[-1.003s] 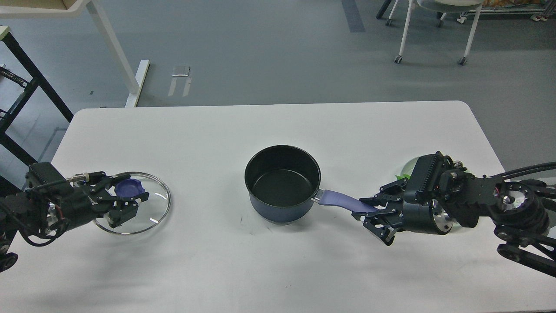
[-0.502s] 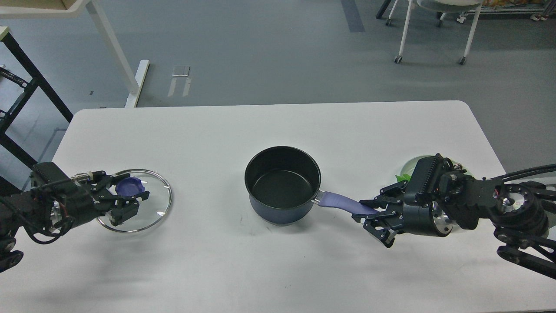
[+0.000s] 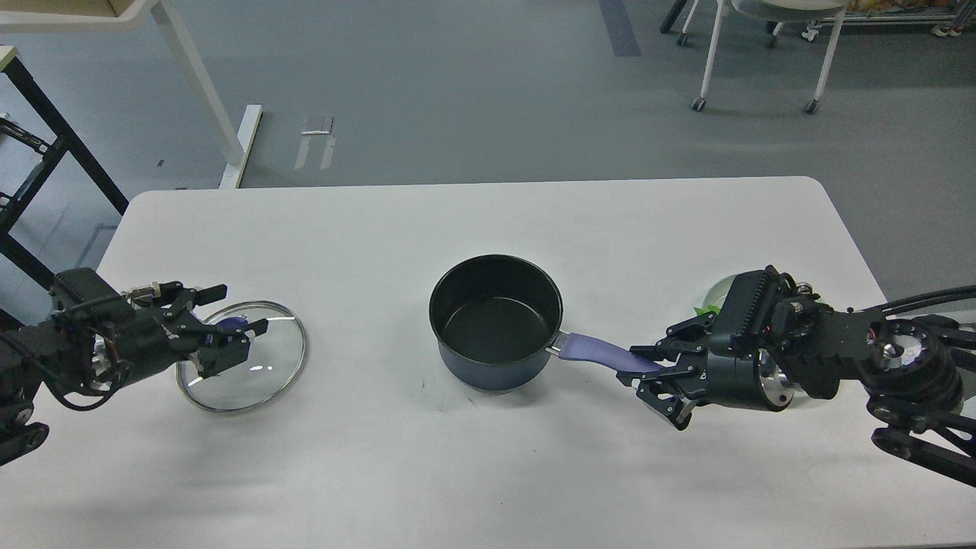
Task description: Open pot lid
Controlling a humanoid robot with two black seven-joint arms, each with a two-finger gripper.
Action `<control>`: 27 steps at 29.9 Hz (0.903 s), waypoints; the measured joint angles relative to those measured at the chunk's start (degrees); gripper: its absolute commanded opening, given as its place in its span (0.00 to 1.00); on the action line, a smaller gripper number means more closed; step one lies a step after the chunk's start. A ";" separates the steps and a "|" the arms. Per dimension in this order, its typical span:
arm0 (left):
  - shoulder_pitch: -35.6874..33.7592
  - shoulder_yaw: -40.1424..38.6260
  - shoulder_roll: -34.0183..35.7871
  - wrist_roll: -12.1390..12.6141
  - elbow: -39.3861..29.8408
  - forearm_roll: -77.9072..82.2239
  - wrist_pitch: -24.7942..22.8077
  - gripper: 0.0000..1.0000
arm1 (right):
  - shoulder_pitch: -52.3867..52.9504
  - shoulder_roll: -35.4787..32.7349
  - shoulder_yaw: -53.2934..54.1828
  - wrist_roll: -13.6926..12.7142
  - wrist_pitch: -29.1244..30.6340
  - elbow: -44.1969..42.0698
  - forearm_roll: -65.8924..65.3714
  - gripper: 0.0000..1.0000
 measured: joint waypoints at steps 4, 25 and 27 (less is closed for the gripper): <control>-2.98 0.36 0.09 -0.45 -0.02 -12.38 -0.59 0.99 | -0.05 -0.01 0.59 0.00 -2.30 -0.06 0.45 0.96; -10.32 -8.49 -10.53 -0.16 3.10 -61.37 -4.58 0.99 | 1.71 2.34 31.04 -0.10 -3.26 -18.02 46.59 1.00; -10.32 -9.66 -12.54 -0.04 4.23 -64.10 -4.67 0.99 | 1.75 3.75 33.21 -0.11 -3.30 -24.15 52.06 1.00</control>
